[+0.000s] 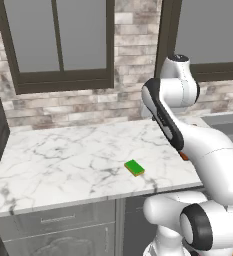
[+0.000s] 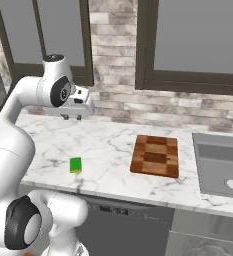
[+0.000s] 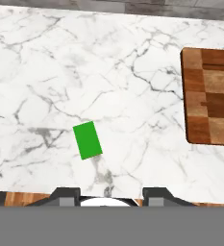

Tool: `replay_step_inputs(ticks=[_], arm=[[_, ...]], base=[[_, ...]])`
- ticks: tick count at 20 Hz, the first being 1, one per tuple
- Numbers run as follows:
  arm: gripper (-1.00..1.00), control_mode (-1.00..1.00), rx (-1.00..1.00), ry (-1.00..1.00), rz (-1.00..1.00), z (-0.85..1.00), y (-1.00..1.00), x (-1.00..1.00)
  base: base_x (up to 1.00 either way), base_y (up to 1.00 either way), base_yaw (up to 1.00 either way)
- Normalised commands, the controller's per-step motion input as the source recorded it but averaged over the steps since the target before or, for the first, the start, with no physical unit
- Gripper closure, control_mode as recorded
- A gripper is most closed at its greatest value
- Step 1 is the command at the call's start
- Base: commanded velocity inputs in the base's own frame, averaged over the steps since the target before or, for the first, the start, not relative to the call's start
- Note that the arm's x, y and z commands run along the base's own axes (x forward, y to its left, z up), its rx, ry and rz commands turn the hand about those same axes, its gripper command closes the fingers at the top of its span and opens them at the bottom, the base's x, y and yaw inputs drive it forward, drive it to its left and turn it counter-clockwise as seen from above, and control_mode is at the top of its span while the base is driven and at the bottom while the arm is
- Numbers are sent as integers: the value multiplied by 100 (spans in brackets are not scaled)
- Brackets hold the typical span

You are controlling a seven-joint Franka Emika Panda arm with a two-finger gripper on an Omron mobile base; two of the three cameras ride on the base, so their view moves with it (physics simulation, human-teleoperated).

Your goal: Pick up the sponge from the counter and clean the cutting board by briefly scrubbing or pressing down on the cutting board. Once finished, release the sponge.

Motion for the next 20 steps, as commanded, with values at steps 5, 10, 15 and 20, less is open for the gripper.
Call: replay_step_inputs(ticks=[5,10,15,20], arm=[[-100,-100,0,1,0,-1,0,-1],[-100,-100,-7,8,0,-46,1,0],[-100,-100,0,1,0,-42,6,0],[-100,-100,7,0,0,-34,5,-3]], base=[[0,0,0],[0,0,0],[0,0,0],[0,0,0]])
